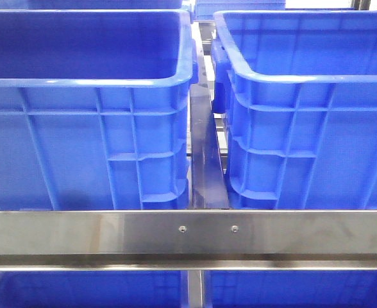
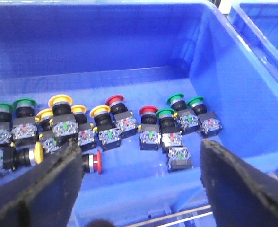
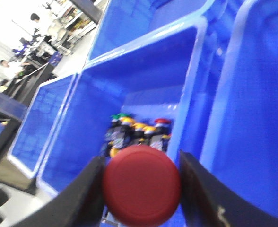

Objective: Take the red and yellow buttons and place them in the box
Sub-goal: 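Carry the red button with the right gripper over the empty bin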

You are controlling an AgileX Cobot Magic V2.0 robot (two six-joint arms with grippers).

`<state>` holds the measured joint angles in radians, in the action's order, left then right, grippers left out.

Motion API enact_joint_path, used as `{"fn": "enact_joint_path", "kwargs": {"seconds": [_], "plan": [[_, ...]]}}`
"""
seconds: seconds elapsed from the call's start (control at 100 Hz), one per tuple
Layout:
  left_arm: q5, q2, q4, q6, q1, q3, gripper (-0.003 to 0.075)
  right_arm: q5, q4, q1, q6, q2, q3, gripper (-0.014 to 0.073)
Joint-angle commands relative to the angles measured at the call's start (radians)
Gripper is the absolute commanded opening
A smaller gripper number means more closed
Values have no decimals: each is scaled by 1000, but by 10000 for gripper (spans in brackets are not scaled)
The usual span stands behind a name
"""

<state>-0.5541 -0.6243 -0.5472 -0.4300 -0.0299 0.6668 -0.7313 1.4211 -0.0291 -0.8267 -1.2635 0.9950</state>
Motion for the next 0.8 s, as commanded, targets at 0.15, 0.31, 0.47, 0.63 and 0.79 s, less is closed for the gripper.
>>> {"fn": "enact_joint_path", "kwargs": {"seconds": [0.15, 0.31, 0.47, 0.63, 0.79], "plan": [[69, 42, -20, 9, 3, 3, 358, 234, 58, 8, -160, 24, 34, 141], [69, 42, -20, 9, 3, 3, 104, 496, 58, 8, -301, 18, 34, 141], [69, 42, -20, 9, 3, 3, -19, 699, 58, 8, -383, -27, 34, 141], [69, 42, -20, 9, 3, 3, -19, 781, 58, 8, -403, -117, 46, 141], [69, 42, -27, 9, 3, 3, -19, 781, 54, -12, -470, -249, 107, 141]]}}
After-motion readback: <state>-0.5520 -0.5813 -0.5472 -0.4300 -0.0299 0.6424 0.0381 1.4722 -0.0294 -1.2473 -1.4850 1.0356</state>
